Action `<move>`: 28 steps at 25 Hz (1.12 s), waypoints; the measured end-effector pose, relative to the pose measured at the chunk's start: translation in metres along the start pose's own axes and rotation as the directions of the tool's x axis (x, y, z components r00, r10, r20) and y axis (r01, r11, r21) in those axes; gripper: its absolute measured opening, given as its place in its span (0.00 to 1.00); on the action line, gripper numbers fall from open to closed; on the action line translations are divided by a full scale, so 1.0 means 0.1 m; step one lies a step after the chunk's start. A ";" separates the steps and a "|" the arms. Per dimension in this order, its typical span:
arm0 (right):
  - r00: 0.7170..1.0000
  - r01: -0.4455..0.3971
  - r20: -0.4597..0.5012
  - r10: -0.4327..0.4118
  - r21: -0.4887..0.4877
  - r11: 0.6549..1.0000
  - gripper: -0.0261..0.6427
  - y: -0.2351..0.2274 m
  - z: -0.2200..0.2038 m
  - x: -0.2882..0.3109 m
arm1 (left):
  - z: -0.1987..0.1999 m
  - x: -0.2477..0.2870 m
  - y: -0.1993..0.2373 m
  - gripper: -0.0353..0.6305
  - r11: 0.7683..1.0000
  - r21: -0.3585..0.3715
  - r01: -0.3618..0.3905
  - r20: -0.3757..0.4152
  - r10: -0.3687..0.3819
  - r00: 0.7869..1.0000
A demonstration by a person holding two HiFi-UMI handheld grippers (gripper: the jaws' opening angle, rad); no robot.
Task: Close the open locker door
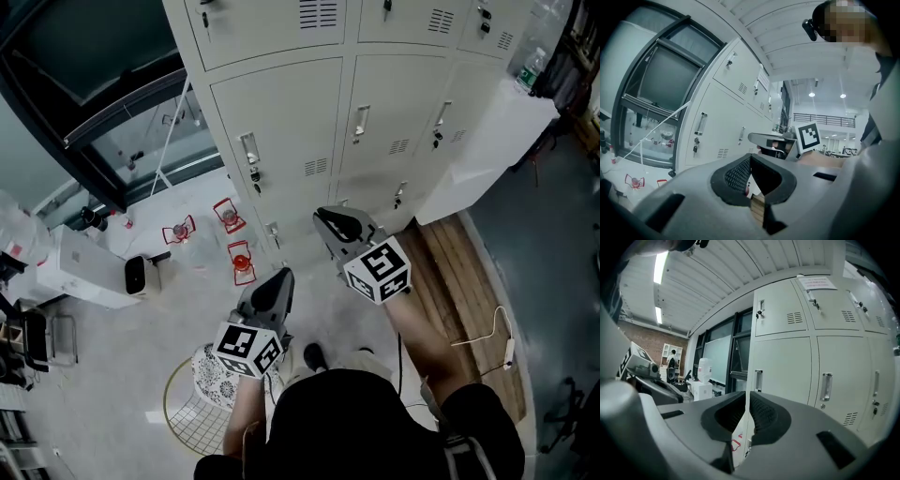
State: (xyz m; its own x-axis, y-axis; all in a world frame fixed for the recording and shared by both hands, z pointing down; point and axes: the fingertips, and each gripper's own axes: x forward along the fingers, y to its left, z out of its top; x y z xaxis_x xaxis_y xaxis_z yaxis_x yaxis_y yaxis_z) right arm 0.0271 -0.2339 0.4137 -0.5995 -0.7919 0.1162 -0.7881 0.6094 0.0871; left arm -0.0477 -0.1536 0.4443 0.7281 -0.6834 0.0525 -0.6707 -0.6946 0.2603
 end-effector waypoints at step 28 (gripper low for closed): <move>0.998 -0.063 0.015 0.062 0.114 0.991 0.05 0.19 -0.32 -2.02 | -0.37 0.07 -1.50 0.08 0.998 -0.008 -0.059 -0.024 0.059 0.998</move>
State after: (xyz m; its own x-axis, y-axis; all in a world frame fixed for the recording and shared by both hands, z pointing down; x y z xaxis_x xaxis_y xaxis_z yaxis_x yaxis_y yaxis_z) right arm 0.1376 -0.0612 0.4233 -0.6490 -0.7532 0.1069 -0.7595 0.6496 -0.0336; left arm 0.0634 -0.0465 0.4409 0.6908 -0.7173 0.0910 -0.7112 -0.6514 0.2643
